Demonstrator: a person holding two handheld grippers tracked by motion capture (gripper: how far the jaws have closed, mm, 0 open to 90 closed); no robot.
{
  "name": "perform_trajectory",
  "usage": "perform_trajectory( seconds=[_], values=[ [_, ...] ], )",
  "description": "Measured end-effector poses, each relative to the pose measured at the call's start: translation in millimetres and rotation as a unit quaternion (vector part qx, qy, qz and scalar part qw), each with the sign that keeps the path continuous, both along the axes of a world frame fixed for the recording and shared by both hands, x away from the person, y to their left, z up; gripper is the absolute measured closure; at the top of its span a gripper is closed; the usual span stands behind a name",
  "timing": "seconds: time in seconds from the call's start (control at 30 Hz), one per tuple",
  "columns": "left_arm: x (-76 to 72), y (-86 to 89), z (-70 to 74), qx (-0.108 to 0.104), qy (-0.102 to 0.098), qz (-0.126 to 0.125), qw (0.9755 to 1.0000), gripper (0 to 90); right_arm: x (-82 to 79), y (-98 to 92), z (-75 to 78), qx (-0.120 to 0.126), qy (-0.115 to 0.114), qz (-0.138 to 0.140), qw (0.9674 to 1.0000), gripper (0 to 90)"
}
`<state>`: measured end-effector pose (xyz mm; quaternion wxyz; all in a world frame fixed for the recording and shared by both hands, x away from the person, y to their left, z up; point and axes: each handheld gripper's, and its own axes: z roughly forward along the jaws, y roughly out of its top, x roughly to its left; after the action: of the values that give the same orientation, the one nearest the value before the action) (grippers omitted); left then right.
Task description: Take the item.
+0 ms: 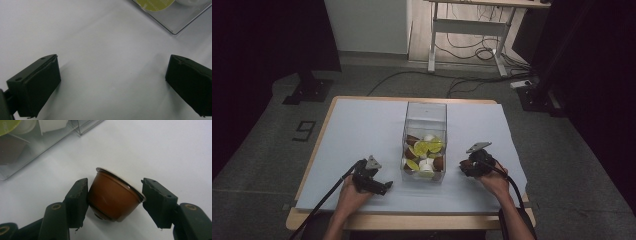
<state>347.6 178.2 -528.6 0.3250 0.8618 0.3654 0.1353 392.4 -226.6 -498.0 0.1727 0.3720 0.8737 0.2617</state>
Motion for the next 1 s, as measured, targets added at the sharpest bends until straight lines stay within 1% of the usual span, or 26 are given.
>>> perform_trajectory(
  seconds=[0.07, 0.2, 0.3, 0.37, 0.53, 0.63, 0.7, 0.87, 0.97, 1.0],
  values=[
    [-0.1, 0.0, 0.0, 0.0, 0.0, 0.0, 1.0, 0.0, -0.4, 0.6, -0.7, -0.006, -0.003, 0.001, 1.0, 39.2],
    [0.0, 0.0, 0.0, 0.0, 0.0, 0.0, 1.0, 0.0, -1.2, 1.8, -0.4, -0.004, -0.004, 0.002, 1.0, 38.9],
    [0.0, 0.0, 0.0, 0.0, 0.0, 0.0, 1.0, 0.0, -1.5, 2.3, -0.3, -0.009, -0.004, 0.005, 0.9999, 38.4],
    [0.0, 0.0, 0.0, 0.0, 0.0, 0.0, 1.0, 0.0, -1.8, 2.4, 0.1, -0.008, -0.004, 0.006, 0.9999, 37.0],
    [0.0, 0.0, 0.0, 0.0, 0.0, 0.0, 1.0, 0.0, -2.0, 1.4, 2.4, 0.0, -0.006, 0.006, 1.0, 31.7],
    [0.0, 0.0, 0.0, 0.0, 0.0, 0.0, 1.0, 0.0, -2.4, 0.8, 3.9, 0.006, -0.009, 0.004, 0.9999, 25.8],
    [0.0, 0.0, 0.0, 0.0, 0.0, 0.0, 1.0, 0.0, -3.0, 0.2, 5.4, 0.012, -0.01, 0.005, 0.9999, 24.1],
    [0.0, 0.0, 0.0, 0.0, 0.0, 0.0, 1.0, 0.0, -5.4, -3.1, 11.7, 0.033, -0.019, 0.004, 0.9993, 14.2],
    [0.0, 0.0, 0.0, 0.0, 0.0, 0.0, 1.0, 0.0, -7.5, -6.3, 16.1, 0.041, -0.026, 0.005, 0.9988, 13.5],
    [0.0, 0.0, 0.0, 0.0, 0.0, 0.0, 1.0, 0.0, -8.2, -7.1, 17.7, 0.038, -0.026, 0.003, 0.9989, 13.4]
  ],
)
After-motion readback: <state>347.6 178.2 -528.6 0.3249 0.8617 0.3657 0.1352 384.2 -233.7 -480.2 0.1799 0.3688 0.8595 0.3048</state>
